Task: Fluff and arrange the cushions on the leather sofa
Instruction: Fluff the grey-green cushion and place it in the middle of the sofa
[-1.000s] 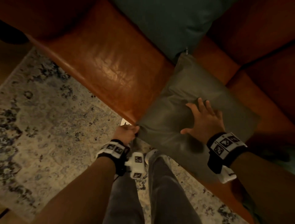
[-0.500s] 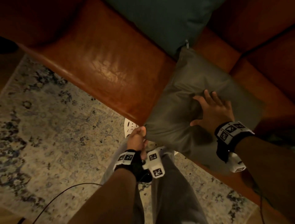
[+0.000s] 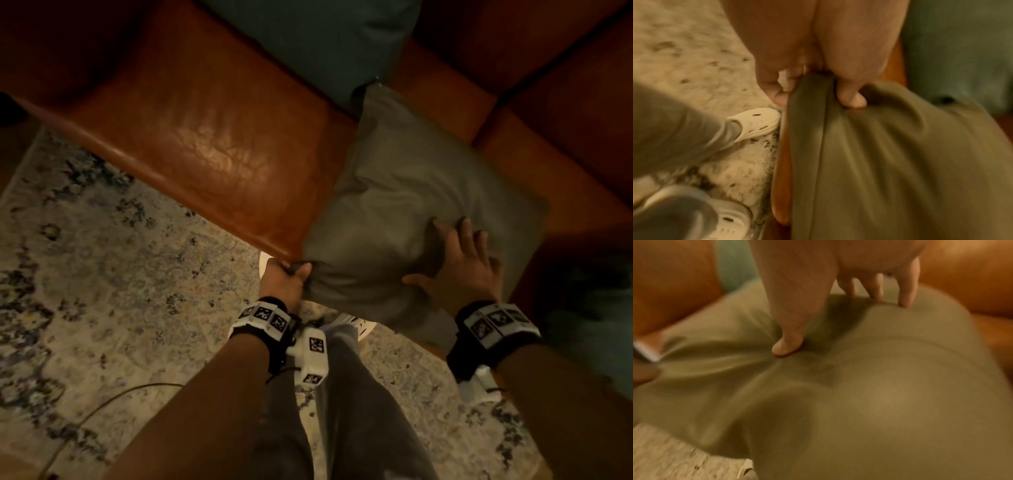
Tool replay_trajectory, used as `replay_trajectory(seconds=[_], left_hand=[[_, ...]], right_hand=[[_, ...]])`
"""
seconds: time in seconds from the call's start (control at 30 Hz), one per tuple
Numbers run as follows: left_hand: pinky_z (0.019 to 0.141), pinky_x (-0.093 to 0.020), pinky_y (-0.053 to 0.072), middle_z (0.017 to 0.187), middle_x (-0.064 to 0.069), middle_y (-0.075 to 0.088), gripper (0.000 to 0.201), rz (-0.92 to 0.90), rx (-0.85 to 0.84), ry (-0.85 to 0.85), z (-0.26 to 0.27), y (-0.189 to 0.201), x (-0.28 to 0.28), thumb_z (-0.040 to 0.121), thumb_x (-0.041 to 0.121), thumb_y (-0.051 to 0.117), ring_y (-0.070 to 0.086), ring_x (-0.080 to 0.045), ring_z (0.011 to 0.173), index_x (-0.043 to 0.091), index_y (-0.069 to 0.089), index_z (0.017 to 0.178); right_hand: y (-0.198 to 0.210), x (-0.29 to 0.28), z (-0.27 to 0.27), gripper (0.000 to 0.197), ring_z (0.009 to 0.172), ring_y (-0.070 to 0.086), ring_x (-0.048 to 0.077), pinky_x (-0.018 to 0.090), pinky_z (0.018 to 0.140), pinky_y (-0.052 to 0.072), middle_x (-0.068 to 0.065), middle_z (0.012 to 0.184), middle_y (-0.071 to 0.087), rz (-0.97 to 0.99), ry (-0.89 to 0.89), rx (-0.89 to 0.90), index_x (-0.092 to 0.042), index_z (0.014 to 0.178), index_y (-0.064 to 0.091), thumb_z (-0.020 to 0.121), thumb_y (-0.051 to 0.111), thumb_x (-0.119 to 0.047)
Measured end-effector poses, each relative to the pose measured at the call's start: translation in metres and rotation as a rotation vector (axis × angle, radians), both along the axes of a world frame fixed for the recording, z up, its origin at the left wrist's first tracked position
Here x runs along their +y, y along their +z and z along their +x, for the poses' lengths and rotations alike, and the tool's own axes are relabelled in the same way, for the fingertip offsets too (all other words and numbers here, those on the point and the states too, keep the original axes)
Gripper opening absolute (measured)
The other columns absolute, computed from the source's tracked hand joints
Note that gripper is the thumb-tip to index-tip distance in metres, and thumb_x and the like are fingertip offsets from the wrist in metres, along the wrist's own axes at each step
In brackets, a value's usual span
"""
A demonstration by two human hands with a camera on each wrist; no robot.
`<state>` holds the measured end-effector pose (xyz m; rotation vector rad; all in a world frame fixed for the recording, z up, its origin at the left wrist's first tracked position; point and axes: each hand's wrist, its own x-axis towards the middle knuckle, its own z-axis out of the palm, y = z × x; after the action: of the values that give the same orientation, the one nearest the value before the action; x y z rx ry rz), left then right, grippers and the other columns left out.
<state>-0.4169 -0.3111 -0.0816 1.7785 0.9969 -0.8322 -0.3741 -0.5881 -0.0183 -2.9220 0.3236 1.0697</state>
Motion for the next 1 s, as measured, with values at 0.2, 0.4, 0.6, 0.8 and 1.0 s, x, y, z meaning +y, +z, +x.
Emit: replay_trajectory(seconds=[0.2, 0.4, 0.6, 0.8, 1.0], left_hand=[[0.089, -0.042, 0.053, 0.093, -0.011, 0.072, 0.005, -0.118, -0.017, 0.278, -0.025, -0.011, 0.024, 0.088, 0.014, 0.067, 0.067, -0.029, 0.09, 0.011, 0.071, 0.09], [0.077, -0.034, 0.05, 0.096, -0.014, 0.072, 0.021, 0.314, -0.044, -0.618, -0.014, 0.01, 0.035, 0.092, 0.029, 0.062, 0.065, -0.033, 0.092, 0.011, 0.07, 0.099], [0.076, -0.039, 0.052, 0.101, -0.014, 0.068, 0.021, 0.568, -0.003, -1.11, 0.036, 0.074, 0.045, 0.095, 0.03, 0.053, 0.063, -0.034, 0.089, 0.017, 0.063, 0.107], [0.111, -0.054, 0.026, 0.15, -0.013, 0.032, 0.086, 0.468, -0.732, -1.446, 0.096, 0.105, -0.134, 0.072, 0.052, 0.074, 0.03, -0.039, 0.137, 0.026, 0.036, 0.144], [0.1, -0.08, 0.013, 0.15, 0.007, -0.042, 0.139, 0.539, -0.184, -1.818, 0.074, 0.059, -0.231, 0.057, 0.068, 0.078, -0.027, -0.044, 0.14, 0.051, -0.036, 0.135]], right_hand=[[-0.016, 0.004, 0.01, 0.111, 0.15, 0.008, 0.036, 0.066, 0.109, 0.027, 0.001, 0.165, 0.004, 0.014, 0.012, -0.031, -0.049, 0.145, 0.01, 0.059, 0.073, -0.076], [0.001, 0.002, 0.0, 0.104, 0.15, 0.009, 0.034, 0.06, 0.111, 0.025, 0.001, 0.165, 0.004, 0.084, 0.066, 0.005, -0.047, 0.148, 0.011, 0.066, 0.07, -0.073], [0.024, -0.06, -0.076, 0.038, 0.109, 0.06, 0.024, 0.033, 0.094, 0.047, 0.001, 0.121, 0.064, 0.326, -0.648, -0.349, -0.028, 0.129, 0.054, 0.092, 0.062, -0.036], [-0.054, -0.107, -0.208, 0.028, 0.106, 0.062, 0.036, 0.048, 0.097, 0.051, 0.02, 0.121, 0.065, 0.404, -1.433, 0.012, -0.004, 0.114, 0.067, 0.095, 0.052, -0.016], [-0.096, -0.106, -0.193, 0.018, 0.102, 0.065, 0.027, 0.038, 0.092, 0.053, 0.004, 0.108, 0.07, 0.745, -1.656, -0.156, -0.015, 0.1, 0.068, 0.085, 0.059, -0.013]])
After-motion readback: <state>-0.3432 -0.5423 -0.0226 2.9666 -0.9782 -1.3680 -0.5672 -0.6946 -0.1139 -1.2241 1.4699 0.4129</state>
